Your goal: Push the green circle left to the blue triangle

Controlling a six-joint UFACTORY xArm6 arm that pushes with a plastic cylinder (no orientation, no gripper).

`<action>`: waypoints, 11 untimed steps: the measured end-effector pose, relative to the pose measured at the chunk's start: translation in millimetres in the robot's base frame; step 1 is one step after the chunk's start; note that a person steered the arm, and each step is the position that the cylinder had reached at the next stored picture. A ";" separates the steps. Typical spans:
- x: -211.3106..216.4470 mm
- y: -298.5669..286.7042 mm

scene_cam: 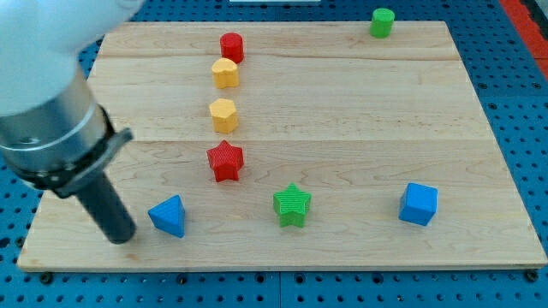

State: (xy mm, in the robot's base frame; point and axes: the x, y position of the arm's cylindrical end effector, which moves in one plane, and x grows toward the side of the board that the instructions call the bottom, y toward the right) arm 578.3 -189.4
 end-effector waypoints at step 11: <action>-386.8 367.9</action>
State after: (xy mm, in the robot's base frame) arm 191.5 178.5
